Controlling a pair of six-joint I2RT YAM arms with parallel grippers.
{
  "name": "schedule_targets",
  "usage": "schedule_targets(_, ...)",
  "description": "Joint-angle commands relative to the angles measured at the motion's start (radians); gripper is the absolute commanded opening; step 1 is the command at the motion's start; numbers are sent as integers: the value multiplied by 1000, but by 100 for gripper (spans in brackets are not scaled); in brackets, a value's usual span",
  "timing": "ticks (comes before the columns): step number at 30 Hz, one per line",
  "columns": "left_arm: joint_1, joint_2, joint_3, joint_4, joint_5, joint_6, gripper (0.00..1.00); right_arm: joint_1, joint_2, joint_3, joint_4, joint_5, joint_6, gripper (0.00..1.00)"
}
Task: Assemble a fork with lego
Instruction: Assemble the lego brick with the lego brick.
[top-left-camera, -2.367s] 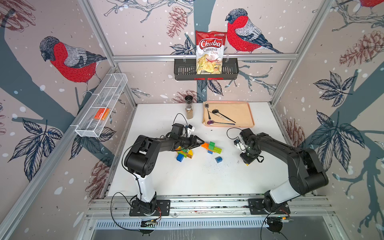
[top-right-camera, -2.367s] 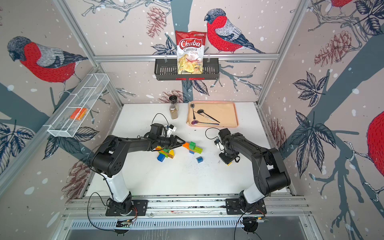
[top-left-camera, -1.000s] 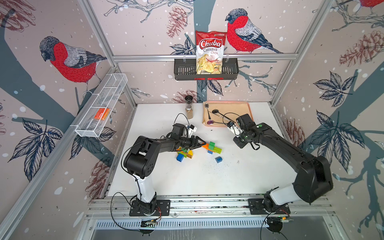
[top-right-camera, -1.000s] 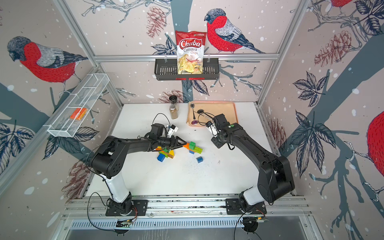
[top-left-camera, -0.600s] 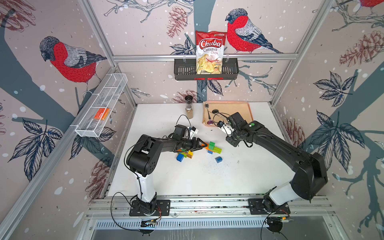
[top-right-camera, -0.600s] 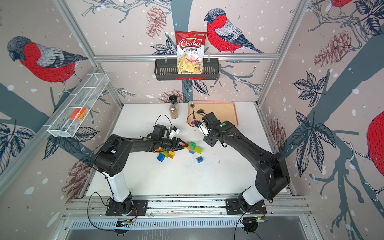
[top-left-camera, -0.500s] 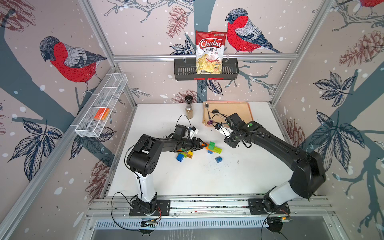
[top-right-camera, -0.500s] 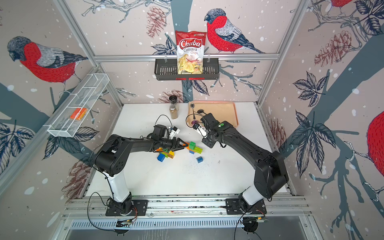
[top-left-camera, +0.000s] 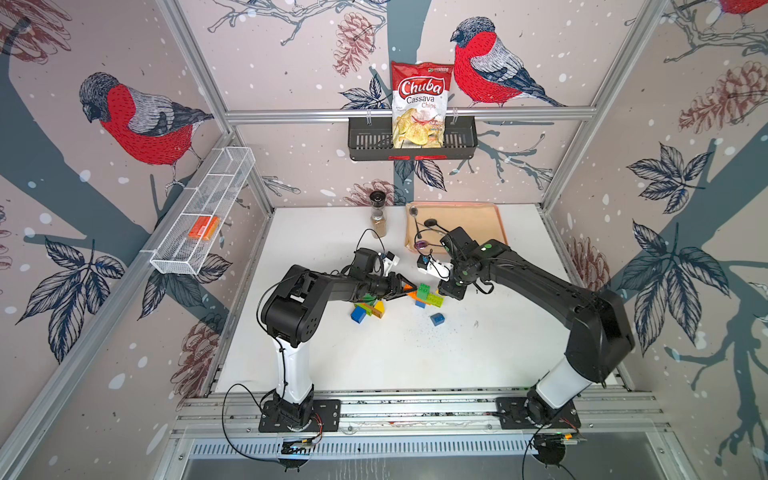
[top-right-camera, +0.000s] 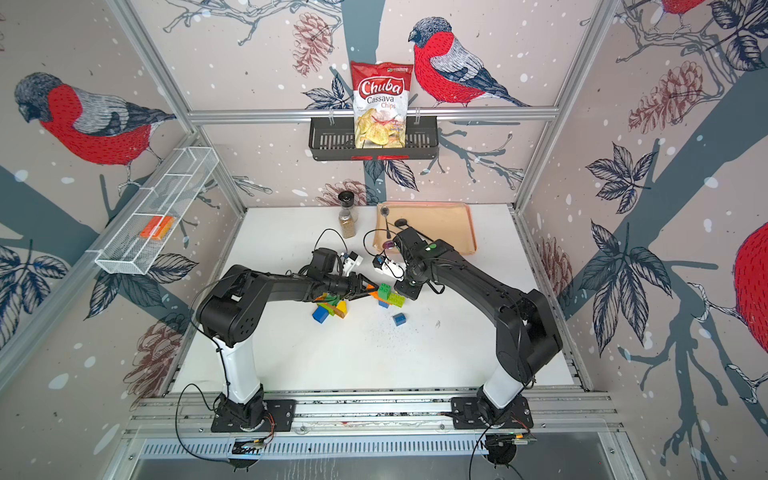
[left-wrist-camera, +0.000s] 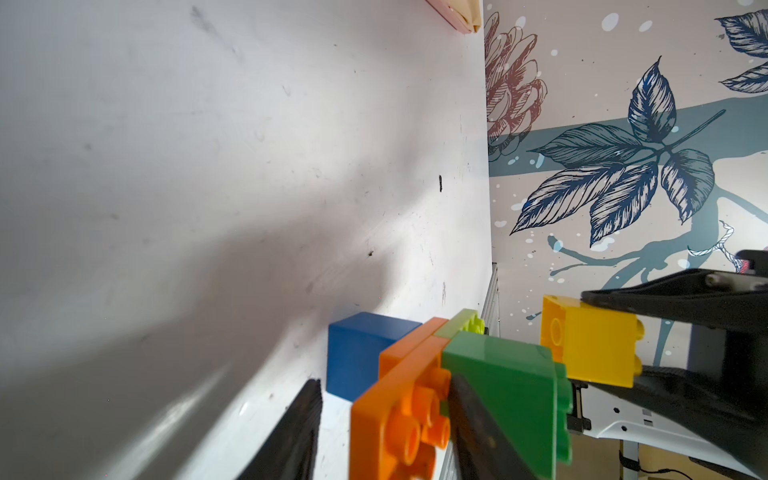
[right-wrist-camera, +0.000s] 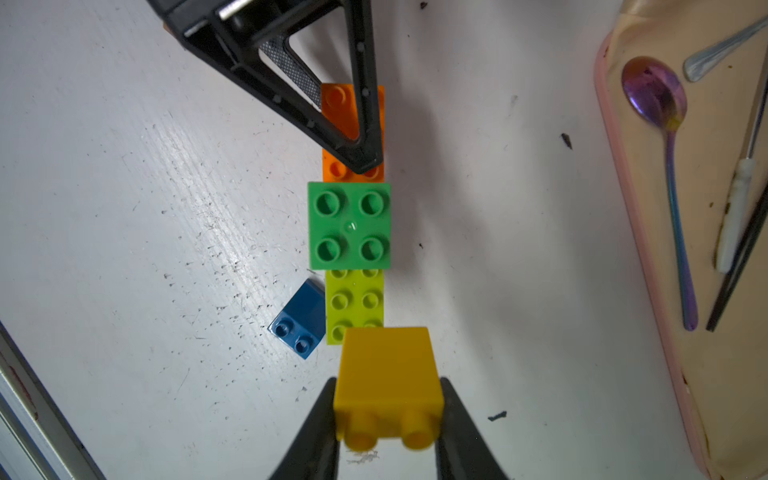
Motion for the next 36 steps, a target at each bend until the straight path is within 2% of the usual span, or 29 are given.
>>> schedule_targets(1, -5, 3, -4, 43, 22, -3, 48, 3, 25, 23, -40, -26, -16, 23)
schedule_targets(5, -5, -11, -19, 53, 31, 0, 52, 3, 41, 41, -44, -38, -16, 23)
schedule_targets(14, -5, -7, -29, 69, 52, -19, 51, 4, 65, 43, -65, -63, -25, 22)
schedule_targets(26, -4, 18, -27, 22, 46, 18, 40, 4, 126, 69, -116, -26, -39, 22)
schedule_targets(36, -4, 24, -31, 39, 51, 9, 40, 10, 155, 88, -118, -3, -59, 22)
